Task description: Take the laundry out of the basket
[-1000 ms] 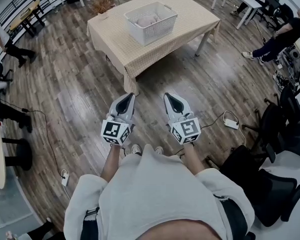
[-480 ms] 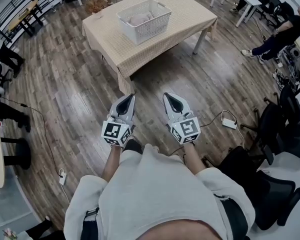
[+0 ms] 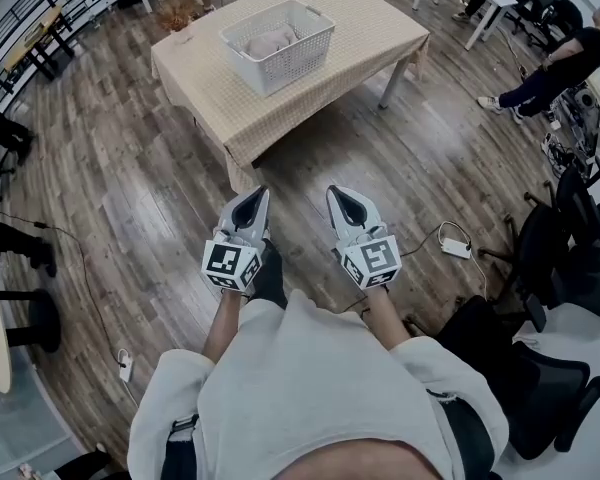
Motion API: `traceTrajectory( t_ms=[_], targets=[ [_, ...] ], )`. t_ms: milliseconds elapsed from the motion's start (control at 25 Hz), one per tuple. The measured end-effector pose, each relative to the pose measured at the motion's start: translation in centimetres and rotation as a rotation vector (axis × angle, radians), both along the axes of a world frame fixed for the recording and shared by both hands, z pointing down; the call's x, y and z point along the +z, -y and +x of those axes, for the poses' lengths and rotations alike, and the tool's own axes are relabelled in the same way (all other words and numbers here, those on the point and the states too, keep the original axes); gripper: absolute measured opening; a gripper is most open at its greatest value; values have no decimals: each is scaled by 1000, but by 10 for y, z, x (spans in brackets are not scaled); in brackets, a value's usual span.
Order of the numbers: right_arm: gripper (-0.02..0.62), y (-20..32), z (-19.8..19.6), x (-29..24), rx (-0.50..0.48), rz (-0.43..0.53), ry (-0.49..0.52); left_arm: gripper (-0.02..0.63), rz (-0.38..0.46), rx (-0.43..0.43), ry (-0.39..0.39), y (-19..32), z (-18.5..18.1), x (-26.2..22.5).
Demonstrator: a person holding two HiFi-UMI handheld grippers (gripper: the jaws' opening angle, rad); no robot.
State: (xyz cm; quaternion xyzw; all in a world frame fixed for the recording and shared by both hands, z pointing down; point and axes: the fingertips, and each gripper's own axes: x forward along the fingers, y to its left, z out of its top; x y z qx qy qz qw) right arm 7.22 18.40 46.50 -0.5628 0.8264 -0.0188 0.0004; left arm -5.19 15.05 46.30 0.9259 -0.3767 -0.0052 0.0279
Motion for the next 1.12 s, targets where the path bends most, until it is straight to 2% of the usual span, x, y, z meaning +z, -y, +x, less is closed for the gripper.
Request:
traceTrajectory(
  t_ms=[200, 440, 840, 1120],
  targets=[
    [-3, 50, 5, 10, 31, -4, -12, 11, -3, 36, -16, 55, 9, 12],
    [-3, 145, 3, 19, 63, -38, -20, 11, -5, 90, -17, 155, 15, 14],
    [-2, 318, -16, -2, 93, -51, -39, 11, -20, 119, -27, 330, -5, -4],
    [-2, 395, -18, -11, 131, -46, -53, 11, -30, 154, -38, 414, -8, -8]
  ],
)
